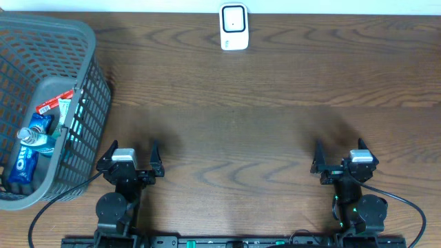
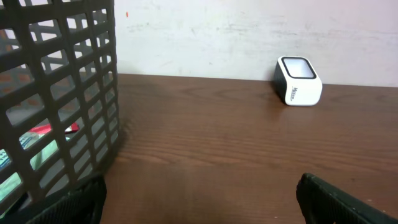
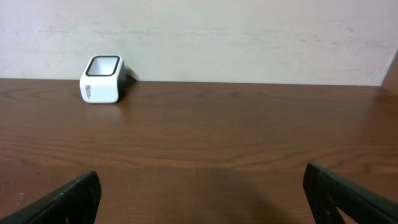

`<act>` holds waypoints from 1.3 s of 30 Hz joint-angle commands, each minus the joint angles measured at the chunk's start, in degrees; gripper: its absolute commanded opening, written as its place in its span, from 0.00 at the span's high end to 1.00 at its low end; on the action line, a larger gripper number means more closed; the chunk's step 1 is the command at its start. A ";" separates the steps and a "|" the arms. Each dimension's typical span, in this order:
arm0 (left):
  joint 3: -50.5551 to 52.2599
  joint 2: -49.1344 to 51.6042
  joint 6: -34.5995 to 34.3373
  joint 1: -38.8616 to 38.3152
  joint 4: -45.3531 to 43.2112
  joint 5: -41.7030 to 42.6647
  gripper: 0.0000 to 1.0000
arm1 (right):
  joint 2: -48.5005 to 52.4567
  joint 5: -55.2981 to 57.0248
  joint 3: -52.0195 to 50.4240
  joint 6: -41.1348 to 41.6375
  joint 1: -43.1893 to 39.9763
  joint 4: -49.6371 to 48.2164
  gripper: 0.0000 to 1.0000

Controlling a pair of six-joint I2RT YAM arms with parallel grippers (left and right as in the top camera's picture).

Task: Scan the item barcode
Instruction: 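Raise the left gripper from rest toward the grey basket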

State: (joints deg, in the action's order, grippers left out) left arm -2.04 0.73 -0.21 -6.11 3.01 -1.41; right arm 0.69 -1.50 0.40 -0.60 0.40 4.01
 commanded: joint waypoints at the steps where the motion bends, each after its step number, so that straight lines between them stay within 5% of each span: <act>1: 1.81 -0.35 -0.52 -0.07 1.09 0.37 0.02 | -0.37 0.57 -0.09 0.57 0.44 0.26 0.01; 35: 1.81 -0.31 -0.52 -0.07 0.44 0.35 0.02 | -0.37 0.57 -0.09 0.57 0.44 0.26 0.01; 39: 1.75 -0.22 -2.25 -0.07 0.33 7.91 0.02 | -0.37 0.57 -0.09 0.57 0.44 0.26 0.01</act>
State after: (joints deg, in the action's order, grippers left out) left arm -2.02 0.73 -0.64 -6.11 2.94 0.23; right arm 0.69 -1.50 0.40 -0.62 0.40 4.01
